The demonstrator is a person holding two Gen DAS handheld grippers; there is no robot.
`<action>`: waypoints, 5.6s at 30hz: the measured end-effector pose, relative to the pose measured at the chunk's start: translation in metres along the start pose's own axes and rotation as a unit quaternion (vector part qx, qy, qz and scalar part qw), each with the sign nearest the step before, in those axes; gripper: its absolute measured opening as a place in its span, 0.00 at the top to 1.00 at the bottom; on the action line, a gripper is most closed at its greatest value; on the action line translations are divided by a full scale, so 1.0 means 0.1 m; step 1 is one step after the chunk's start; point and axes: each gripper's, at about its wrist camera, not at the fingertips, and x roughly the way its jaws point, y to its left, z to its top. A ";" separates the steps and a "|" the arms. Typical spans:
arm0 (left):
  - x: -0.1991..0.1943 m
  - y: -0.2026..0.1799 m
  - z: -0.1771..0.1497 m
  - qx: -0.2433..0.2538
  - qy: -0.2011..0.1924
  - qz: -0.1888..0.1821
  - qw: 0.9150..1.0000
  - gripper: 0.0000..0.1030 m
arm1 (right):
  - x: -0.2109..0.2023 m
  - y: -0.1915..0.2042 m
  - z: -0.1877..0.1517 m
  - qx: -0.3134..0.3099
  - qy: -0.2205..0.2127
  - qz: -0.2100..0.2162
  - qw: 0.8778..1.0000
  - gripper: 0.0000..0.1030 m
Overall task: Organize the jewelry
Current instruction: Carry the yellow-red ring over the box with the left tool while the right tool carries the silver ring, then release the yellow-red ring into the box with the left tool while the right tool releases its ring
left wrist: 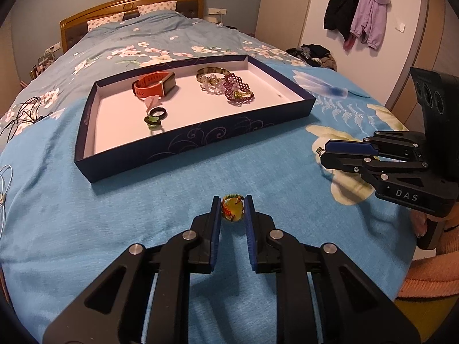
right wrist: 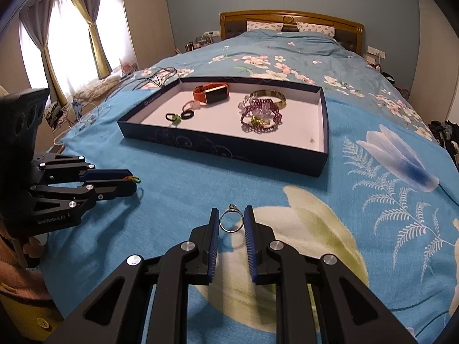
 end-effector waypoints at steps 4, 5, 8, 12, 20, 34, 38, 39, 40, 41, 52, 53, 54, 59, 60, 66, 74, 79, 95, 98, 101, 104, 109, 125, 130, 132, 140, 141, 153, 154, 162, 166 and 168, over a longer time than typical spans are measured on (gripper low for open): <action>-0.06 0.03 0.02 -0.003 -0.011 0.006 1.000 0.84 | -0.04 0.00 0.03 0.007 -0.014 0.009 1.000 0.85; -0.07 0.04 0.03 -0.005 -0.013 0.007 1.000 0.84 | -0.06 0.00 0.05 0.008 -0.018 0.010 1.000 0.85; -0.12 0.06 0.05 -0.007 -0.022 0.009 1.000 0.84 | -0.09 -0.01 0.08 0.012 -0.030 0.015 0.999 0.85; -0.18 0.10 0.09 -0.013 -0.032 0.014 0.999 0.84 | -0.13 -0.01 0.12 0.018 -0.044 0.021 0.999 0.85; -0.25 0.15 0.13 -0.019 -0.045 0.022 0.999 0.84 | -0.15 0.01 0.18 0.019 -0.056 0.027 0.998 0.85; -0.31 0.17 0.23 -0.022 -0.063 0.029 0.997 0.84 | -0.16 -0.01 0.27 0.021 -0.072 0.031 0.997 0.85; -0.33 0.16 0.24 -0.021 -0.067 0.030 0.997 0.84 | -0.16 0.00 0.31 0.019 -0.075 0.031 0.997 0.85; -0.33 0.16 0.25 -0.021 -0.067 0.031 0.997 0.84 | -0.16 0.00 0.31 0.018 -0.076 0.031 0.996 0.85; -0.33 0.16 0.25 -0.021 -0.068 0.032 0.997 0.84 | -0.16 0.01 0.33 0.019 -0.077 0.032 0.996 0.85; -0.34 0.16 0.25 -0.022 -0.069 0.031 0.997 0.84 | -0.16 0.01 0.33 0.019 -0.077 0.032 0.996 0.85; -0.37 0.20 0.32 -0.025 -0.076 0.038 0.996 0.84 | -0.16 0.00 0.41 0.017 -0.086 0.032 0.996 0.85; -0.37 0.21 0.32 -0.025 -0.076 0.038 0.996 0.84 | -0.17 0.00 0.42 0.017 -0.087 0.031 0.996 0.85; -0.37 0.21 0.33 -0.025 -0.077 0.039 0.996 0.84 | -0.17 0.00 0.44 0.017 -0.089 0.031 0.995 0.85; -0.38 0.23 0.37 -0.025 -0.080 0.041 0.996 0.84 | -0.15 0.00 0.47 0.016 -0.091 0.031 0.995 0.85; -0.38 0.23 0.37 -0.025 -0.081 0.042 0.996 0.84 | -0.15 0.00 0.48 0.015 -0.091 0.030 0.995 0.85; -0.38 0.24 0.41 -0.024 -0.084 0.045 0.995 0.84 | -0.14 -0.01 0.52 0.014 -0.094 0.029 0.995 0.85; -0.37 0.26 0.46 -0.024 -0.087 0.047 0.995 0.84 | -0.11 -0.01 0.58 0.012 -0.096 0.024 0.995 0.85; -0.36 0.27 0.48 -0.025 -0.088 0.050 0.995 0.84 | -0.10 -0.02 0.60 0.011 -0.096 0.023 0.995 0.85; -0.34 0.32 0.55 -0.026 -0.091 0.052 0.994 0.84 | -0.06 -0.03 0.67 0.008 -0.099 0.020 0.995 0.85; -0.33 0.34 0.57 -0.027 -0.091 0.053 0.994 0.84 | -0.06 -0.03 0.68 0.008 -0.099 0.020 0.995 0.85; -0.33 0.33 0.56 -0.026 -0.092 0.053 0.994 0.84 | -0.05 -0.04 0.69 0.009 -0.100 0.020 0.995 0.85; -0.33 0.33 0.57 -0.026 -0.092 0.053 0.994 0.84 | -0.03 -0.05 0.72 0.010 -0.100 0.018 0.995 0.85; -0.32 0.34 0.60 -0.026 -0.093 0.055 0.994 0.84 | -0.03 -0.06 0.71 0.010 -0.100 0.018 0.995 0.85; -0.29 0.37 0.66 -0.026 -0.093 0.059 0.994 0.84 | 0.06 -0.13 0.76 0.017 -0.099 0.016 0.995 0.85; -0.25 0.40 0.71 -0.026 -0.093 0.062 0.993 0.84 | 0.08 -0.14 0.77 0.019 -0.099 0.015 0.995 0.85; -0.25 0.40 0.71 -0.026 -0.093 0.062 0.993 0.84 | 0.09 -0.15 0.77 0.019 -0.098 0.014 0.995 0.85; -0.22 0.41 0.73 -0.025 -0.094 0.065 0.993 0.84 | 0.11 -0.16 0.79 0.020 -0.097 0.014 0.995 0.85; -0.22 0.42 0.73 -0.025 -0.094 0.065 0.993 0.84 | 0.12 -0.16 0.79 0.021 -0.097 0.014 0.995 0.85; -0.16 0.45 0.79 -0.026 -0.094 0.069 0.993 0.84 | 0.22 -0.22 0.79 0.028 -0.091 0.010 0.995 0.85; -0.17 0.44 0.78 -0.025 -0.094 0.069 0.993 0.84 | 0.22 -0.21 0.79 0.029 -0.090 0.011 0.995 0.85; -0.10 0.49 0.82 -0.027 -0.093 0.074 0.993 0.84 | 0.26 -0.22 0.81 0.031 -0.085 0.012 0.996 0.85; -0.07 0.51 0.83 -0.028 -0.092 0.075 0.993 0.84 | 0.28 -0.22 0.83 0.031 -0.083 0.013 0.996 0.85; -0.07 0.50 0.83 -0.028 -0.092 0.075 0.993 0.84 | 0.28 -0.21 0.83 0.030 -0.082 0.013 0.996 0.85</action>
